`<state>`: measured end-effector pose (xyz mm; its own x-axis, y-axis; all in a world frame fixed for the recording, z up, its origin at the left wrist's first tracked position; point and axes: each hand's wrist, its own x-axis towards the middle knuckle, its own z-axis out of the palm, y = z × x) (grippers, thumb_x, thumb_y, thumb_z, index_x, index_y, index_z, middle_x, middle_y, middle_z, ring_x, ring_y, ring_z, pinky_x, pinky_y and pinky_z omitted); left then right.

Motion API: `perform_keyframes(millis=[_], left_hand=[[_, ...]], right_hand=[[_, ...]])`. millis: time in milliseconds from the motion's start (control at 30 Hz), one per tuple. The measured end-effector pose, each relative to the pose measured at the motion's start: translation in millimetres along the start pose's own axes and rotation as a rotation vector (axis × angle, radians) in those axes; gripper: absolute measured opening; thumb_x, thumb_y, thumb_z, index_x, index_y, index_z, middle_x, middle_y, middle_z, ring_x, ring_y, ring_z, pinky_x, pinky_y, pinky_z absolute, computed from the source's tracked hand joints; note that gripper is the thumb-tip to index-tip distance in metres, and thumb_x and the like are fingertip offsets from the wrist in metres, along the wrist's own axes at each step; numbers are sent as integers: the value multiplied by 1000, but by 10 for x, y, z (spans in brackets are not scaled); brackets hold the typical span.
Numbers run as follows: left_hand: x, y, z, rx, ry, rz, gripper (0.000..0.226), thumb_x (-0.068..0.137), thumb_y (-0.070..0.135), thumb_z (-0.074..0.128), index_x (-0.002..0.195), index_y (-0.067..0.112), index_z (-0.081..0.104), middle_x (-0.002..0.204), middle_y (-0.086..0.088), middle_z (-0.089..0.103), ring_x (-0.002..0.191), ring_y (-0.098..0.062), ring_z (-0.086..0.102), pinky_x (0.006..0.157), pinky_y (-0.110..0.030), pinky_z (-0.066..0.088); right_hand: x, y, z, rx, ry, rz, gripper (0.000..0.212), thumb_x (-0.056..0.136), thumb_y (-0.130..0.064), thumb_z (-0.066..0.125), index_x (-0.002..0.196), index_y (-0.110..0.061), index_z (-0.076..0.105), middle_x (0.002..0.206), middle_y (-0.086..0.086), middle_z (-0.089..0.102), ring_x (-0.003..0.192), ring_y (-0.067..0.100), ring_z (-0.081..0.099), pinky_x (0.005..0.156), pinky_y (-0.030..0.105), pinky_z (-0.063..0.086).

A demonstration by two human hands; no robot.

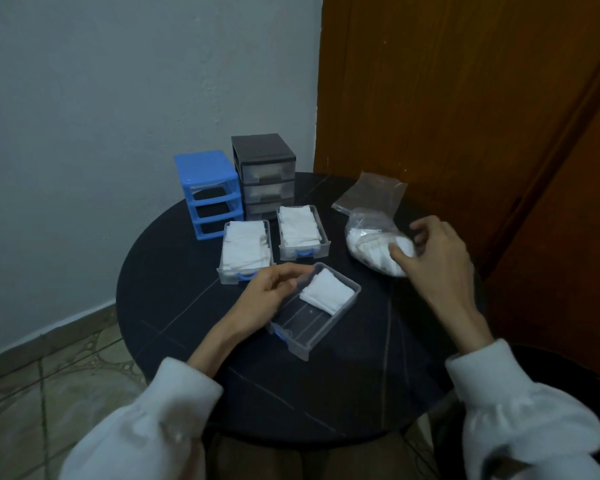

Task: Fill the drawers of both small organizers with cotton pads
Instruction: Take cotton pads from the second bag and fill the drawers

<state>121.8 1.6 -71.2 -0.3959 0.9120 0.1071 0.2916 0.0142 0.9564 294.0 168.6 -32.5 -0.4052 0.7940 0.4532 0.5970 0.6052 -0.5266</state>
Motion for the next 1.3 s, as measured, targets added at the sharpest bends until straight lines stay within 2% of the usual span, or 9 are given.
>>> perform_keyframes(millis=[100, 233, 367, 533, 733, 933, 1133, 1233, 1300], left_hand=[[6, 7, 58, 42, 43, 11, 35, 96, 1, 43, 111, 26, 62, 113, 17, 62, 106, 7, 56, 84, -4, 41], [22, -25, 144, 105, 131, 7, 34, 97, 2, 42, 117, 20, 62, 119, 10, 60, 113, 0, 52, 90, -5, 38], [24, -44, 234, -54, 151, -38, 35, 97, 1, 41, 129, 13, 51, 124, 0, 60, 117, -7, 54, 101, -21, 42], [51, -48, 243, -108, 136, -65, 36, 97, 1, 42, 131, 12, 47, 122, -2, 62, 117, -10, 56, 102, -27, 42], [47, -57, 237, -113, 131, -79, 37, 97, -1, 40, 130, 13, 47, 121, 0, 62, 116, -10, 56, 103, -31, 42], [48, -63, 242, -117, 137, -73, 36, 97, -1, 40, 127, 17, 48, 121, -1, 62, 115, -10, 56, 102, -29, 43], [30, -45, 244, -59, 134, -35, 35, 97, 2, 41, 126, 19, 49, 123, 0, 61, 113, -5, 56, 98, -21, 44], [4, 30, 203, 189, 138, 62, 37, 97, 5, 44, 132, 16, 49, 125, 7, 57, 110, 4, 52, 90, -3, 38], [24, 92, 164, 360, 160, 136, 36, 96, 9, 46, 131, 17, 50, 125, 8, 56, 111, 1, 51, 88, -2, 36]], right_hand=[[-58, 62, -9, -18, -50, 109, 51, 81, -30, 70, 123, -11, 47, 96, 6, 61, 80, 15, 54, 66, 29, 40], [-97, 63, -6, 182, 1, 73, 33, 82, -12, 68, 111, -11, 54, 97, 6, 63, 80, 11, 55, 63, 20, 40], [-77, -13, -55, 368, -50, -18, 28, 82, -5, 66, 98, -21, 51, 105, -3, 55, 90, 3, 52, 65, 11, 44], [-96, -165, 5, 572, -324, -61, 21, 83, -11, 66, 95, -26, 58, 101, -18, 54, 92, -7, 53, 71, 14, 47], [-112, -233, 183, 603, -613, -150, 21, 83, -7, 67, 95, -24, 66, 104, -10, 65, 95, -6, 60, 80, 10, 48], [-146, -212, 244, 302, -589, -338, 15, 86, -16, 62, 95, -28, 65, 100, -7, 63, 93, 3, 56, 77, 18, 42], [-200, -207, 273, -66, -489, -514, 21, 91, -23, 54, 106, -29, 67, 110, -13, 43, 108, 3, 36, 93, 27, 26], [-210, -194, 249, 31, -428, -476, 21, 92, -16, 53, 102, -25, 68, 104, -14, 43, 103, 2, 39, 89, 24, 26], [-195, -167, 181, 141, -376, -408, 22, 91, -10, 52, 97, -22, 69, 98, -13, 47, 93, -3, 42, 81, 15, 30]])
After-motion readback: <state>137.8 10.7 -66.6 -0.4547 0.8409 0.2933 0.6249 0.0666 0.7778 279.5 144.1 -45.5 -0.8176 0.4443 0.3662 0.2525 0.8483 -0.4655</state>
